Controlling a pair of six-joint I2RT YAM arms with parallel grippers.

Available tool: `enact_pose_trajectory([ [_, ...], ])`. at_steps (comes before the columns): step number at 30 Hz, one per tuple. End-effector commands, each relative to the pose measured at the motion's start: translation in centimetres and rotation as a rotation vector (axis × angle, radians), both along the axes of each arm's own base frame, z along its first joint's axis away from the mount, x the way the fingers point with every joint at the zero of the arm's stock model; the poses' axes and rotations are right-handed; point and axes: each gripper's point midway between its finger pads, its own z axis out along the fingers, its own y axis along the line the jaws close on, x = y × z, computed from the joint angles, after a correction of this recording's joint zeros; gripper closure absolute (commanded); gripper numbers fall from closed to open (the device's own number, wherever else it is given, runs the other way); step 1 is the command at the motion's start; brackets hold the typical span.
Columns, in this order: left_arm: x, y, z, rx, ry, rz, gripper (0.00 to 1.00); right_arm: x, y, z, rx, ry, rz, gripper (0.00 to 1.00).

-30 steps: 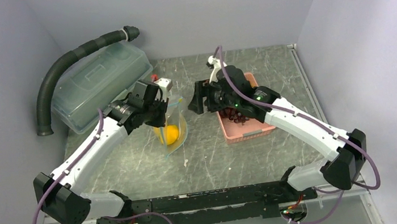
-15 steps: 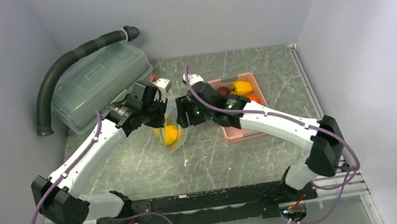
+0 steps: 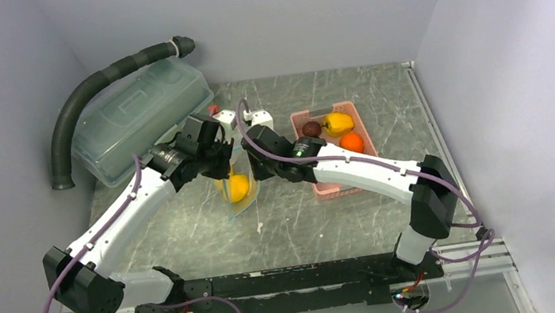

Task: Place the food in the zip-top bag and seal the zipper
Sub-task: Adjust the zipper food storage bag at the center of the board.

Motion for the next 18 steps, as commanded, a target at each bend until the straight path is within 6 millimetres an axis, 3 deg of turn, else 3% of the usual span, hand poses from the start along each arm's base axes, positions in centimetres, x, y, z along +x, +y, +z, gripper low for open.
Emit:
enact_pose_trajectory([
  [1,0.2,-0.2,1.4,-0.04,-0.055,-0.015,0.98,1.0,0.1,2.8,0.047,-0.041,-0.064,1.0],
  [6,-0.2,0.0,1.4,-0.057,-0.051,0.016,0.86,0.9,0.3,3.1,0.062,-0.012,-0.096,1.0],
  [12,-1.1,0.3,2.3,-0.126,-0.075,0.059,0.63,0.7,1.0,3.3,0.104,0.017,-0.105,1.0],
  [18,-1.7,0.9,3.0,-0.202,-0.112,0.123,0.62,0.5,1.7,3.7,0.141,0.042,-0.104,1.0],
])
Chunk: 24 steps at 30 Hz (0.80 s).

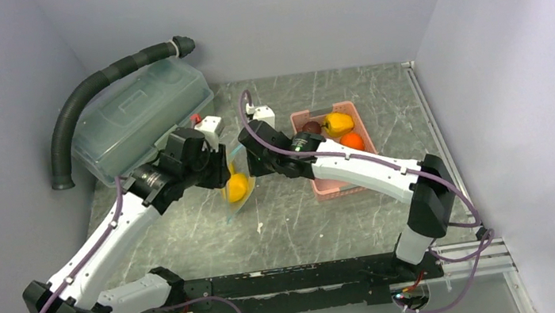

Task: Place the food in the zip-top bag and seal the zipper
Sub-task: Adjust the zipper food storage bag at the center of the board.

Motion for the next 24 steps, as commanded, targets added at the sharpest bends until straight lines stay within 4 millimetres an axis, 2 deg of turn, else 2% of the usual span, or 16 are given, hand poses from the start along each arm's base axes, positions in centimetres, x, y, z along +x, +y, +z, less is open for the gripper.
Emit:
enact_pose_trajectory([
  [1,0.3,-0.1,1.7,-0.108,-0.066,0.073,0.62,0.2,1.2,2.2,0.081,-0.007,-0.012,1.0],
  [7,0.0,0.1,0.6,-0.166,-0.102,0.141,0.68,0.1,1.4,2.5,0.107,-0.004,-0.013,1.0],
  [14,-0.4,-1.1,0.1,-0.116,-0.18,0.157,0.68,-0.2,1.4,2.8,0.131,-0.001,-0.011,1.0],
  [24,0.3,0.1,-0.2,-0.022,-0.254,0.227,0.7,-0.6,0.8,3.4,0.155,-0.007,-0.009,1.0],
])
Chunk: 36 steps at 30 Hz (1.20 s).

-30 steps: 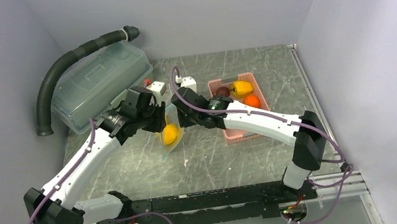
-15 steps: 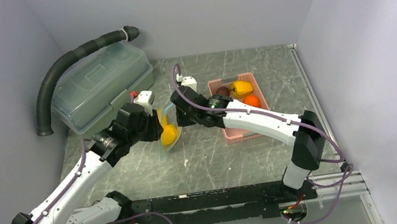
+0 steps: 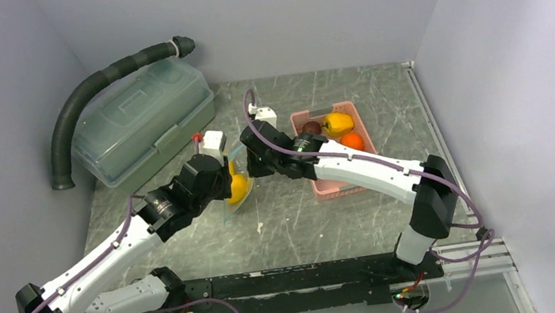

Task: Place the food in the zip-top bag and seal the zipper
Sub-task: Adjust the zipper food storage bag at the center of the board.

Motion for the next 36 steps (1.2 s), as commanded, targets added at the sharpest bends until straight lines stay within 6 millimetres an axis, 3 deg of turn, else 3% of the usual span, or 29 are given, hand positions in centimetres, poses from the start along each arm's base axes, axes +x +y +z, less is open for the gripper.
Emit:
enact_pose_trajectory([
  [1,1.2,0.8,0.7,0.018,-0.073,0.076,0.7,-0.1,0.3,3.1,0.099,-0.04,-0.003,1.0],
  [12,1.3,0.4,-0.5,0.032,-0.108,0.069,0.72,-0.2,0.5,3.3,0.109,-0.036,0.007,1.0],
  [23,1.0,0.7,-0.3,0.055,-0.126,0.08,0.87,-0.4,0.6,2.7,0.108,-0.021,0.01,1.0],
  [26,0.9,1.0,0.4,0.072,-0.128,0.098,0.99,-0.4,0.4,2.6,0.102,-0.023,0.006,1.0],
  [36,0.3,3.0,4.7,0.15,-0.114,0.161,1.0,0.9,0.4,2.5,0.129,0.017,0.038,1.0],
])
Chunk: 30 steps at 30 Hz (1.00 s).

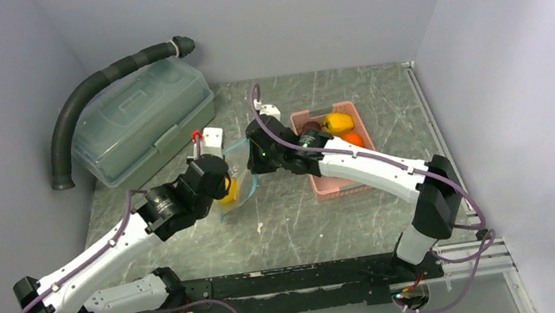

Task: Place the food in the zip-top bag and seal the zipper
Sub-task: Adjust the zipper food storage bag at the center of the board.

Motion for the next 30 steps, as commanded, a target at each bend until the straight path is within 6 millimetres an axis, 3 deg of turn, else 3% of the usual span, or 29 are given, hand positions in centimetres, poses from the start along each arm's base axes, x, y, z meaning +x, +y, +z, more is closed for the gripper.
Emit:
enact_pose_trajectory([
  [1,-0.1,1.3,3.3,0.011,-0.023,0.052,1.0,0.7,0.9,2.0,0.08,-0.002,0.044,1.0],
  [9,-1.0,0.7,5.3,0.041,0.063,0.008,1.0,1.1,3.0,1.3,0.105,0.071,0.139,1.0],
  [16,-0.9,-0.3,1.6,0.063,0.126,0.009,1.0,1.3,1.6,-3.0,0.038,0.134,0.127,1.0],
  [19,-0.8,-0.5,0.0,0.076,0.149,0.016,1.0,1.0,0.6,-3.7,0.019,0.139,0.116,0.99],
  [22,-0.6,-0.7,-0.6,0.087,0.159,0.025,1.0,0.7,-0.1,-3.3,0.018,0.124,0.109,0.89],
  [25,-0.3,-0.8,-0.2,0.092,0.148,0.026,1.0,0.4,-0.8,-2.6,0.015,0.106,0.106,0.84],
  [27,-0.2,-0.8,0.2,0.097,0.139,0.028,1.0,0.2,-1.2,-2.0,0.018,0.098,0.107,0.72],
  [30,0.0,-0.9,0.7,0.098,0.132,0.018,1.0,0.3,-2.3,-0.8,0.018,0.058,0.077,0.64],
])
